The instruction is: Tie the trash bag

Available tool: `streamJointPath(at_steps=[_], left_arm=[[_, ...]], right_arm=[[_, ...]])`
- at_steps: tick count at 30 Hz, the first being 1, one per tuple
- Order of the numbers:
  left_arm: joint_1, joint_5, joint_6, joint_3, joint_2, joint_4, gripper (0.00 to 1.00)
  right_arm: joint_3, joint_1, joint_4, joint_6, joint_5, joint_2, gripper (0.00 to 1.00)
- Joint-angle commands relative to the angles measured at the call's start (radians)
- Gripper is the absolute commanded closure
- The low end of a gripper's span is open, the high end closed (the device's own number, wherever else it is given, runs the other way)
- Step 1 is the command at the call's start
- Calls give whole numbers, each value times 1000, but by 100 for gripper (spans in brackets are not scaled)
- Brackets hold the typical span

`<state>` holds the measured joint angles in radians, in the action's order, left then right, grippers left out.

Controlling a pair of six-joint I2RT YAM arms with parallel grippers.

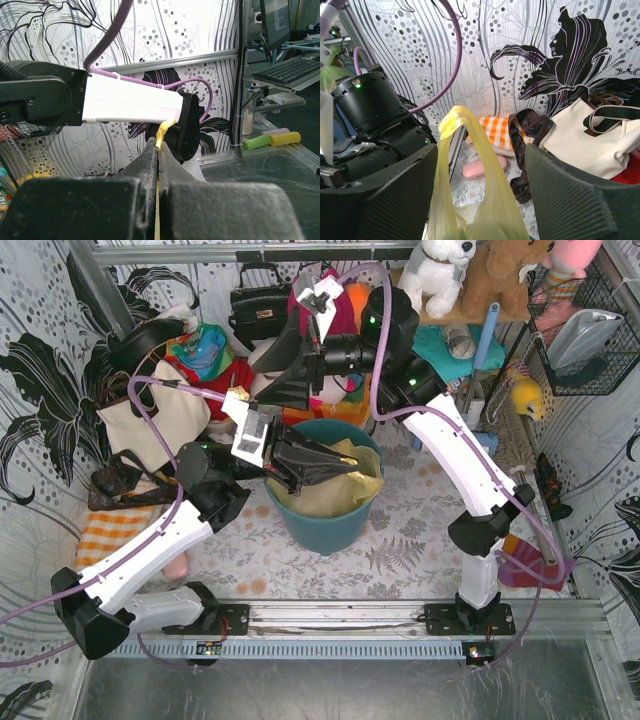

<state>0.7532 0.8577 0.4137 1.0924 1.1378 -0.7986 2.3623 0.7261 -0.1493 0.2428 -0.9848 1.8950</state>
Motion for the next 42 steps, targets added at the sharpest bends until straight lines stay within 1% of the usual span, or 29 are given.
streamJointPath(at_steps=[1, 2, 3, 4, 6, 10, 13, 16, 21, 25, 30, 32, 33, 35, 38, 42], left_arm=[[8, 6, -12, 27, -9, -1, 100], [8, 6, -16, 26, -10, 1, 100], [8, 7, -16, 26, -10, 4, 100], [9, 7, -17, 26, -11, 5, 100], [9, 7, -17, 26, -11, 6, 100], [9, 7, -17, 23, -12, 5, 100], [11, 7, -16, 23, -13, 4, 100], [12, 4, -17, 22, -14, 4, 100], [17, 4, -18, 24, -16, 3, 100], [18, 3, -18, 24, -16, 4, 100], [20, -6, -26, 23, -16, 12, 100], [20, -8, -26, 23, -14, 13, 100], [20, -8, -25, 24, -14, 13, 100], [20, -7, -25, 25, -11, 11, 100], [21, -8, -26, 26, -10, 9, 100], [21, -11, -29, 26, -14, 15, 100]], right_arm=[[66, 19, 64, 30, -53, 41, 35], [70, 23, 71, 38, -58, 47, 40], [72, 27, 78, 43, -62, 52, 44], [72, 32, 84, 47, -67, 54, 43], [72, 41, 91, 49, -71, 58, 37], [72, 58, 103, 49, -84, 65, 30], [72, 69, 112, 48, -89, 68, 27], [72, 78, 119, 45, -88, 74, 28], [74, 79, 137, 47, -85, 82, 39], [70, 79, 174, 84, -104, 86, 49], [37, 81, 235, 117, -120, 66, 55], [17, 81, 243, 117, -113, 54, 60], [10, 81, 246, 116, -106, 48, 63], [-1, 81, 250, 116, -87, 38, 71], [-2, 81, 247, 120, -41, 30, 79], [-5, 81, 245, 123, -21, 23, 92]])
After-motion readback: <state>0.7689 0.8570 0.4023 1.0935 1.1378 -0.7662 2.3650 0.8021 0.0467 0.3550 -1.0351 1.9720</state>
